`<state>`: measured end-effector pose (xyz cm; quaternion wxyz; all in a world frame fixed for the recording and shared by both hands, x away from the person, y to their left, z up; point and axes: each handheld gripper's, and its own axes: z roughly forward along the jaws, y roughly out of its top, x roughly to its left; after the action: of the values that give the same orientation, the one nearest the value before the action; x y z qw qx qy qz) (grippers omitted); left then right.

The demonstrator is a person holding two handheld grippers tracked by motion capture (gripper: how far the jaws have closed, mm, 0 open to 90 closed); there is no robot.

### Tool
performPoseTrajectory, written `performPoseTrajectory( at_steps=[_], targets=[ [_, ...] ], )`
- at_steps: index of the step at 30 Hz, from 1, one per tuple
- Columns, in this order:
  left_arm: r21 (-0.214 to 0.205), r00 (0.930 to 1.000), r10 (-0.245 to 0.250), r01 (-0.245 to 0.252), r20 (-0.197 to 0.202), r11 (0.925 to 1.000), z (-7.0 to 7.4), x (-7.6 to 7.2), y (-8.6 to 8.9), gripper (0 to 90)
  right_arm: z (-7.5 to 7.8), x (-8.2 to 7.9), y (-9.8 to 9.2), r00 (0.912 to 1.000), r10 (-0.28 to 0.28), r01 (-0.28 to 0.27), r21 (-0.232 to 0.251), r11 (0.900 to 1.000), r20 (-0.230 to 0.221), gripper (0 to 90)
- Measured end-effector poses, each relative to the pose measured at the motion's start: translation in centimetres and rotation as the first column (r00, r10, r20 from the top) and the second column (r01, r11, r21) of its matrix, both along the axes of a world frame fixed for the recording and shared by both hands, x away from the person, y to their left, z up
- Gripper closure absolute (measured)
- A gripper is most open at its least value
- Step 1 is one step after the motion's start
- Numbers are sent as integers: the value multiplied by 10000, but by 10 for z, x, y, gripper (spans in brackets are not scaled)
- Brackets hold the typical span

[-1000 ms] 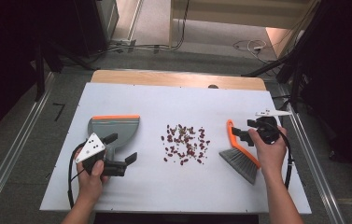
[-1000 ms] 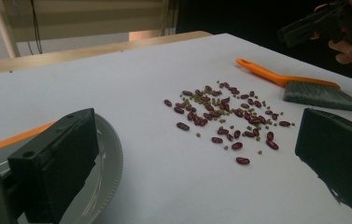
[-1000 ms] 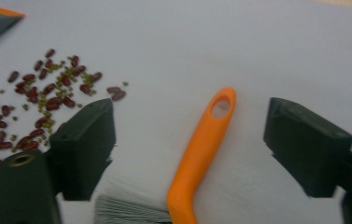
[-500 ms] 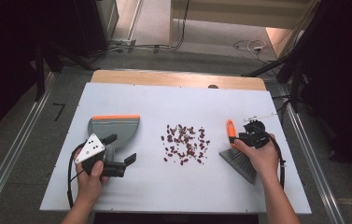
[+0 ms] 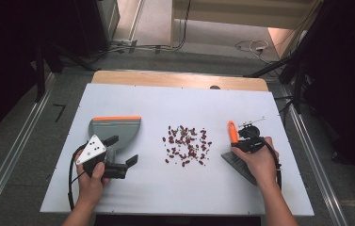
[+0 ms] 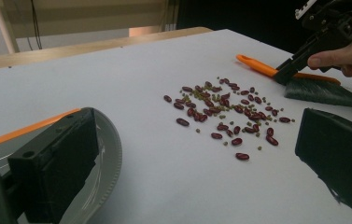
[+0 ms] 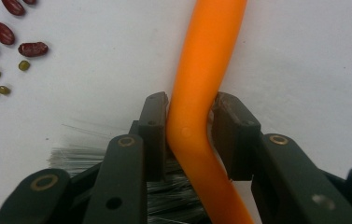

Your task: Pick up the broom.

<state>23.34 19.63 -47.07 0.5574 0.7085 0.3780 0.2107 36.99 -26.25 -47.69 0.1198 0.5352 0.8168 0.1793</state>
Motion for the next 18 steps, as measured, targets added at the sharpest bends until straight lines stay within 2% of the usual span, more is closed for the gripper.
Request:
performPoseTrajectory(
  at_steps=[4,8,12,14,15,16,18],
  targets=[
    [-10,10000,-69,69,21,10000,1,0,-2,3,-2,-2,-8,9998,-66,56,575,9983,166,672],
    [-12,9999,-102,102,70,9999,2,0,-3,3,-5,-7,-9,9975,115,-159,626,9979,704,672],
    [-3,9998,57,-57,169,10000,3,-1,-1,3,-5,-11,-12,9930,113,-241,1078,9939,1174,672],
    [-40,9996,142,-141,225,9999,4,-1,0,3,-3,-14,-17,9870,11,-271,1600,9868,1608,673],
    [-40,9996,142,-141,225,9999,4,-1,0,3,-3,-14,-17,9870,11,-271,1600,9868,1608,673],
    [-91,9996,158,-156,234,9998,5,-2,0,3,-1,-18,-21,9761,-28,-392,1883,9813,2173,673],
    [-66,9996,164,-163,238,9998,5,-2,0,3,1,-22,-26,9651,-194,-442,2357,9708,2610,673]
  ],
)
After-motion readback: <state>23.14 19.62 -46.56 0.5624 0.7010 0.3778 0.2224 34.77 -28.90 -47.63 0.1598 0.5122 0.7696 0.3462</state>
